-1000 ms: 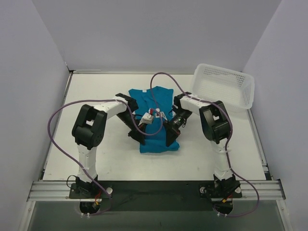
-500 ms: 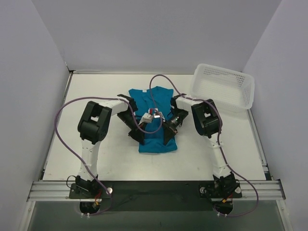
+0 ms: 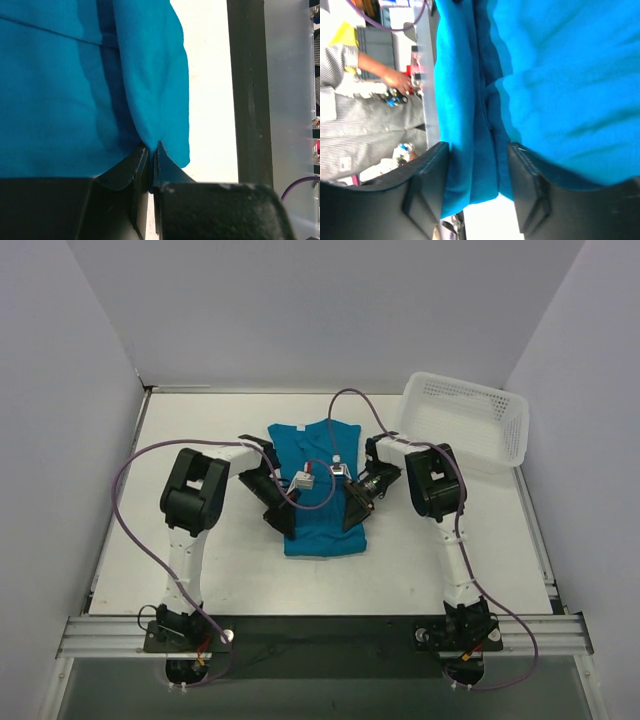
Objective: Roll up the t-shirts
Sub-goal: Roll the T-shirt to the center of the board.
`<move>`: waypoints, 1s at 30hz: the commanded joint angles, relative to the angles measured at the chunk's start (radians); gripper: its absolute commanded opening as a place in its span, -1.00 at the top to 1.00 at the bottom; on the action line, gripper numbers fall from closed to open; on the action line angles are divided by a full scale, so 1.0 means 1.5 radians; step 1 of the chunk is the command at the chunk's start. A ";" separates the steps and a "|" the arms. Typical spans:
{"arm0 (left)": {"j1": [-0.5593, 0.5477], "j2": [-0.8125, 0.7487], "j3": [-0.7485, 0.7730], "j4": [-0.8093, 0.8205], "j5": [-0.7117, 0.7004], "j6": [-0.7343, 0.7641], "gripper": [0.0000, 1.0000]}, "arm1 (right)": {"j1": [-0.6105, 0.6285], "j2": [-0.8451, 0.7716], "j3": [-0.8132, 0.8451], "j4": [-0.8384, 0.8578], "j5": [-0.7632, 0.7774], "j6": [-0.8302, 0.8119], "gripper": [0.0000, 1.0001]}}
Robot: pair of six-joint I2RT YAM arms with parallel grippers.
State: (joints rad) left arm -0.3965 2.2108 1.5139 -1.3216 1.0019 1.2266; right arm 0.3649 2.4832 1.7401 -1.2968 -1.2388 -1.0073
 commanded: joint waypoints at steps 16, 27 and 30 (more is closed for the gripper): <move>0.005 0.002 -0.007 -0.042 -0.008 -0.016 1.00 | -0.006 -0.223 -0.237 0.250 0.041 0.296 -0.58; 0.013 0.007 -0.012 -0.037 -0.008 -0.021 1.00 | 0.004 -0.193 -0.266 0.336 0.048 0.432 0.29; 0.017 0.015 -0.014 -0.029 -0.022 -0.029 1.00 | 0.001 -0.171 -0.257 0.332 0.006 0.443 0.65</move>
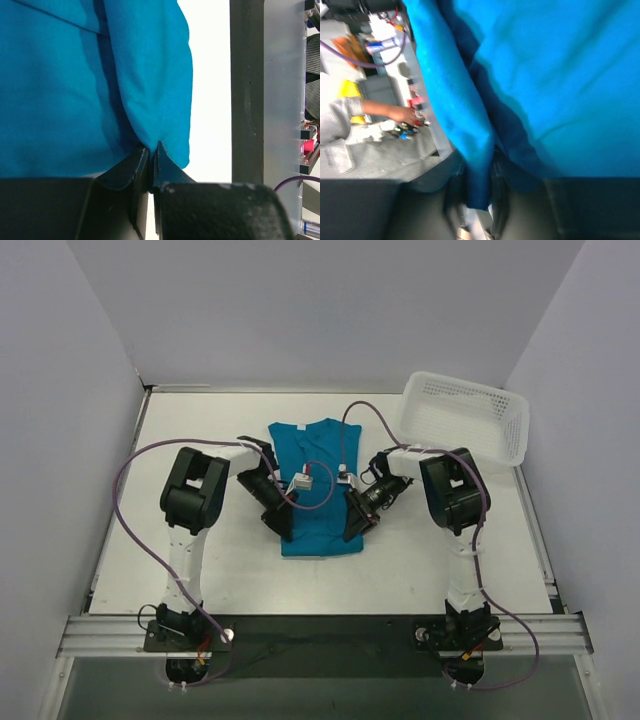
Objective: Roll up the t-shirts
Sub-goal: Roll the T-shirt to the center of the board.
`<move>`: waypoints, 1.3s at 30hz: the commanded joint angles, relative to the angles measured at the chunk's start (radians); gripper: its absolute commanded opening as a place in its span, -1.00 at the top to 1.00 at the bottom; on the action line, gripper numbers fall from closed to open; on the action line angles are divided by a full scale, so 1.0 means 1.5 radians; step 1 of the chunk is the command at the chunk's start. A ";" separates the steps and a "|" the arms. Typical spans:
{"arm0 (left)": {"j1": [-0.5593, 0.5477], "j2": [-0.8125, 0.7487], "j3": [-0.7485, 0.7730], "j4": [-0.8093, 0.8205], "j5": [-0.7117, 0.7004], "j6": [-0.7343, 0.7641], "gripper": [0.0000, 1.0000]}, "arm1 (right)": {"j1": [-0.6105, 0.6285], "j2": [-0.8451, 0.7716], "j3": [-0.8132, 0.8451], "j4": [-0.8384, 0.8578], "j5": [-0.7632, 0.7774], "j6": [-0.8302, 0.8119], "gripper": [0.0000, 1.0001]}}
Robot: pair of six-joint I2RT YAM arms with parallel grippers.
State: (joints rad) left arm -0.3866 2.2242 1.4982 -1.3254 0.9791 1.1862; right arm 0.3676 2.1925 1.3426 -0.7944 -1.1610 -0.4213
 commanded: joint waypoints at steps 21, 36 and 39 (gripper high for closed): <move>0.051 -0.006 0.022 0.162 -0.084 -0.304 0.67 | -0.024 0.120 0.058 -0.038 -0.029 0.094 1.00; 0.081 -0.312 -0.153 0.350 -0.199 -0.349 0.25 | -0.007 0.120 0.064 -0.040 -0.018 0.090 1.00; 0.049 -0.412 -0.238 0.411 -0.237 -0.352 0.15 | -0.003 0.118 0.065 -0.040 -0.014 0.087 1.00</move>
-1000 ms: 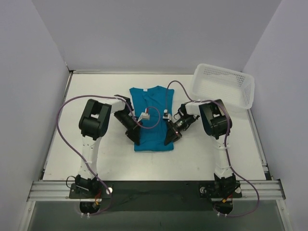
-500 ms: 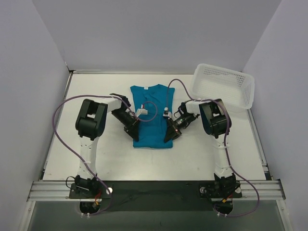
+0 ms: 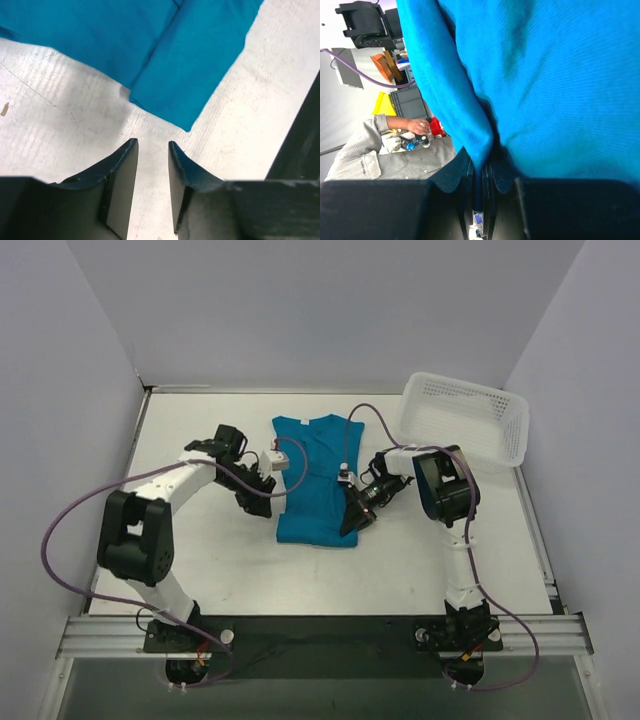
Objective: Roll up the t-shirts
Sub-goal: Roll the T-shirt to the center of the board.
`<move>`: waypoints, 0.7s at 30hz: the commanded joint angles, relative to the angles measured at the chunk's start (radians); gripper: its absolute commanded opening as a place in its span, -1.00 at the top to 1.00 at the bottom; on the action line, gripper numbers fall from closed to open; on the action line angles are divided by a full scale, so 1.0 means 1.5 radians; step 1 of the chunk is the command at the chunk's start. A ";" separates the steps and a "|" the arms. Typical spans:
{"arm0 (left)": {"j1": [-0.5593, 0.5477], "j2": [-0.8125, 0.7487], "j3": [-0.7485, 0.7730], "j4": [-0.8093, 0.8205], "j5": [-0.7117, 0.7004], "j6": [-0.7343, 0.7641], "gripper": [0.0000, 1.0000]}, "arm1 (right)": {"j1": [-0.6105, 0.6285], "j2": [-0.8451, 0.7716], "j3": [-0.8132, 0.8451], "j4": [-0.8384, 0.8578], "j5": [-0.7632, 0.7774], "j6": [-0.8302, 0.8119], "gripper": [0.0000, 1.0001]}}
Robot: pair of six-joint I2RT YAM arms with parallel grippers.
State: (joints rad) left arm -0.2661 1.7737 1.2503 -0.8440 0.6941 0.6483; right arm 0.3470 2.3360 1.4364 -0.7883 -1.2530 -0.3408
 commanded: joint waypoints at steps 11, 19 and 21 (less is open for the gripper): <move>-0.332 -0.446 -0.569 0.791 -0.387 0.160 -0.50 | 0.005 0.033 0.007 -0.048 0.031 0.037 1.00; -0.467 -0.321 -0.633 0.989 -0.570 0.227 -0.53 | 0.003 0.058 0.034 -0.110 0.010 -0.011 1.00; -0.473 -0.258 -0.630 1.031 -0.613 0.240 -0.52 | 0.000 0.077 0.057 -0.139 0.002 -0.030 1.00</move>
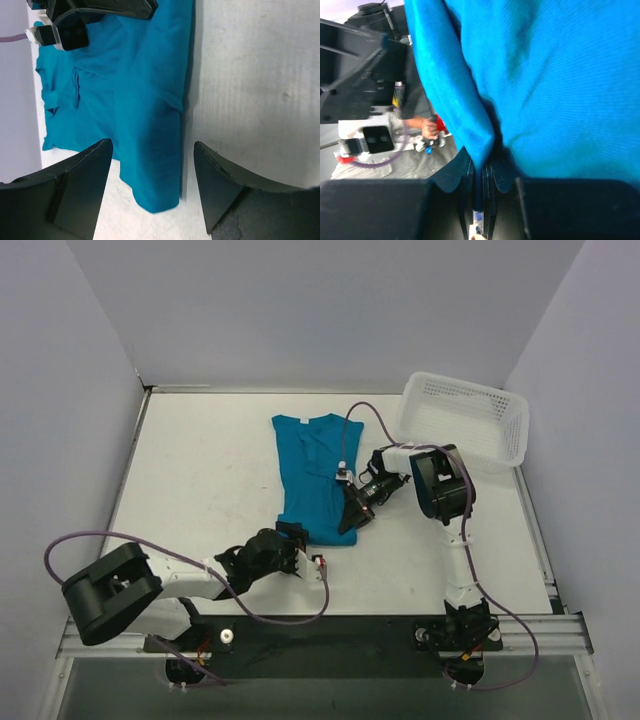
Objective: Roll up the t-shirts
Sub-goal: Roll the T-shirt to the center of the board.
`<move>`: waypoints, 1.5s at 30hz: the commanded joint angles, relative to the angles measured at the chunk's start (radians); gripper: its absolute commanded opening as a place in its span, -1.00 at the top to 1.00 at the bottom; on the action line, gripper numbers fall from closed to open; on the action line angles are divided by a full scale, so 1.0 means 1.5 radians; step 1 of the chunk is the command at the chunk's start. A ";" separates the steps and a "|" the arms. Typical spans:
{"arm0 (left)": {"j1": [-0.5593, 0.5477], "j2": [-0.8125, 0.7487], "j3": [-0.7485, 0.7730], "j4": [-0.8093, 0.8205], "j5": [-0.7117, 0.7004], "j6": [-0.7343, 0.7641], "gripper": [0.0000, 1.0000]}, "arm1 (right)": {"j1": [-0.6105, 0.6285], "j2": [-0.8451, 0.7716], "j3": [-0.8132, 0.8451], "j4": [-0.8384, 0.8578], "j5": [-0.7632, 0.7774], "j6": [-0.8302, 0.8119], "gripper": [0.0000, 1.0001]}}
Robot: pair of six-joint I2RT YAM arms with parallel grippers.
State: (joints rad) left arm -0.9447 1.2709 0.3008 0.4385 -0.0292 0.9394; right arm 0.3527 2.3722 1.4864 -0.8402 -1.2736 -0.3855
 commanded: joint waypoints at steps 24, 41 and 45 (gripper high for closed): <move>0.012 0.190 0.118 -0.088 -0.060 0.026 0.45 | -0.030 0.014 0.018 -0.155 0.010 -0.050 -0.15; 0.129 0.201 0.301 -0.416 0.191 -0.058 0.92 | -0.050 -0.667 -0.366 0.472 0.422 0.003 -0.37; 0.139 0.220 0.356 -0.488 0.247 -0.049 1.00 | 0.053 -0.830 -0.531 0.661 0.536 -0.065 -0.74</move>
State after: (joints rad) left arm -0.7494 1.5661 0.7486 -0.1040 0.1825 0.8742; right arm 0.2966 1.2945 0.8772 -0.1722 -0.6815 -0.3683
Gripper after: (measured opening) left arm 0.205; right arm 0.826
